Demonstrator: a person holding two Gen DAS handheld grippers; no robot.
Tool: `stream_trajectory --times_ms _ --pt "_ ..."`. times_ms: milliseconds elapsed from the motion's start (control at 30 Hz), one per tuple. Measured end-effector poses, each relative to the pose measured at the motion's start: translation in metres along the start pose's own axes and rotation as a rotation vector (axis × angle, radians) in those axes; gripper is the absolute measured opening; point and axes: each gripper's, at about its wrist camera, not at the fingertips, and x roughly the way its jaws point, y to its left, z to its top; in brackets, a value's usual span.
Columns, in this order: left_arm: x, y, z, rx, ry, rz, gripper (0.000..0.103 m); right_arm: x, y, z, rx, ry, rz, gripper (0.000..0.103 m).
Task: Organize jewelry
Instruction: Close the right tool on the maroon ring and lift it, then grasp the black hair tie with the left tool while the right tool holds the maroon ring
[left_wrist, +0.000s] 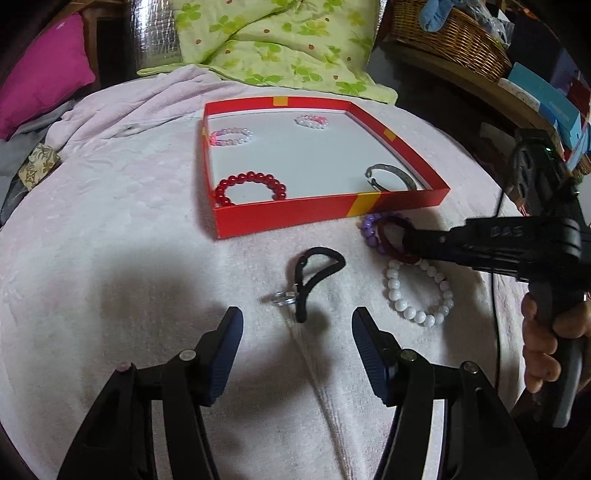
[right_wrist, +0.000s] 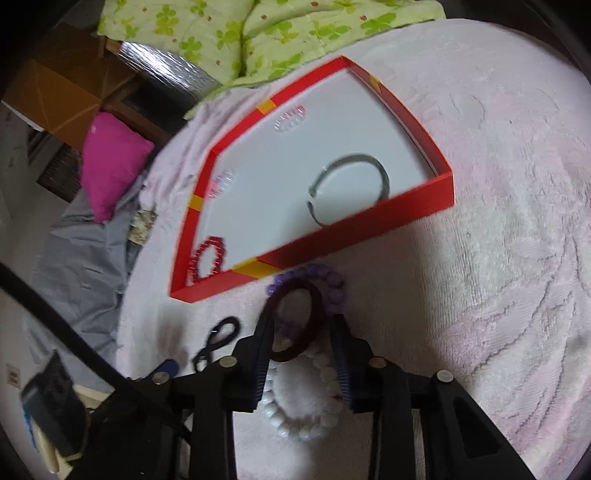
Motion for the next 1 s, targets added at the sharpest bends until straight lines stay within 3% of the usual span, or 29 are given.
stream_trajectory --times_ms 100,600,800,1000 --pt "0.003 -0.002 -0.001 0.009 0.011 -0.010 0.049 -0.004 -0.002 -0.001 -0.012 -0.017 -0.025 0.008" --pt "0.007 0.004 0.002 -0.044 0.026 -0.009 0.049 -0.044 -0.055 0.002 0.029 -0.065 -0.150 0.007" --pt "0.012 -0.001 0.004 -0.034 0.034 0.027 0.049 -0.041 -0.054 0.003 0.013 -0.055 -0.159 0.008" --pt "0.015 -0.006 0.002 -0.001 0.032 0.108 0.049 -0.042 -0.057 0.002 0.008 -0.055 -0.147 0.008"
